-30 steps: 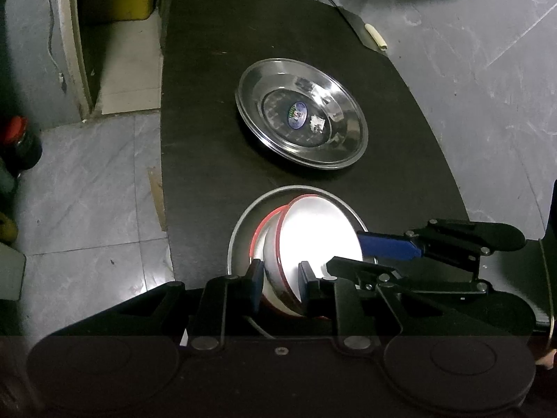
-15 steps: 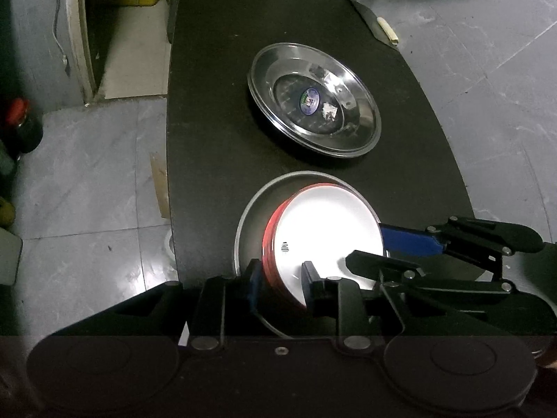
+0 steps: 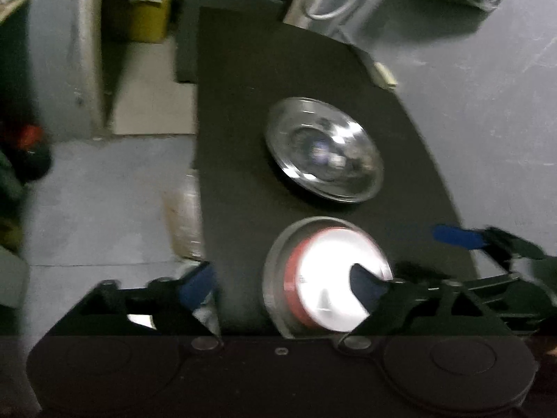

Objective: Organize plates and bowls
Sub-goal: 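Open the left gripper and regrasp the steel bowl rim under the white bowls, then lift the nested steel and white bowls with the left gripper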

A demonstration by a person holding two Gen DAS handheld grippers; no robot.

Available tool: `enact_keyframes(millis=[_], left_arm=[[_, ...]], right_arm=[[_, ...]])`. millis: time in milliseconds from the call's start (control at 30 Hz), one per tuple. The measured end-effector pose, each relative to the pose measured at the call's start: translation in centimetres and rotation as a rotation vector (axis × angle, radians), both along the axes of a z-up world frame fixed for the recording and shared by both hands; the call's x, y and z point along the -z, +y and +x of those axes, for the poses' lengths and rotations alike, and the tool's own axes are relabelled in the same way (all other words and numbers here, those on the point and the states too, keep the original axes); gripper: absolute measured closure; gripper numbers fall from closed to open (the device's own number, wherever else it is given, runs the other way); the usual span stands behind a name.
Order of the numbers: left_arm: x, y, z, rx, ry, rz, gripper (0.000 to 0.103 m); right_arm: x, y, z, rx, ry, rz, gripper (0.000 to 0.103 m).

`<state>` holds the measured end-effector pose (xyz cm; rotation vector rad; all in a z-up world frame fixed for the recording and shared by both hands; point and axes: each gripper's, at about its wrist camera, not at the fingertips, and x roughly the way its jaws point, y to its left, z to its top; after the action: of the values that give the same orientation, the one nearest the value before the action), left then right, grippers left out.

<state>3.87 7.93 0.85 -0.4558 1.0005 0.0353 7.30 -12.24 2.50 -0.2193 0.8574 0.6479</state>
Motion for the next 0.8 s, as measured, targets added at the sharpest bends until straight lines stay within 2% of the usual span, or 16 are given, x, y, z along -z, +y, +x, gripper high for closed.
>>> enact_keyframes(millis=[33,67,167,533,800], left_arm=[[0.1,0.2,-0.1,-0.018,0.022,0.042,0.003],[0.2,0.2,-0.1,-0.032,0.04,0.081,0.001],[0.4,0.3,-0.4,-0.043,0.06,0.165,0.001],[2.3,-0.4,0.0,-0.003,0.139,0.174,0.001],[2.9,-1.3,0.5,0.028,0.169,0.221,0.001]], right_arm=[[0.1,-0.1,0.3,0.025,0.002,-0.009,0.003],[0.3,-0.3,0.7,0.04,0.004,-0.016,0.001],[0.8,-0.6,1.3,0.075,0.01,-0.034,0.0],[2.1,-1.0,1.6,0.103,0.061,-0.104,0.0],[2.7,-0.7,1.8,0.084,0.094,-0.139,0.0]])
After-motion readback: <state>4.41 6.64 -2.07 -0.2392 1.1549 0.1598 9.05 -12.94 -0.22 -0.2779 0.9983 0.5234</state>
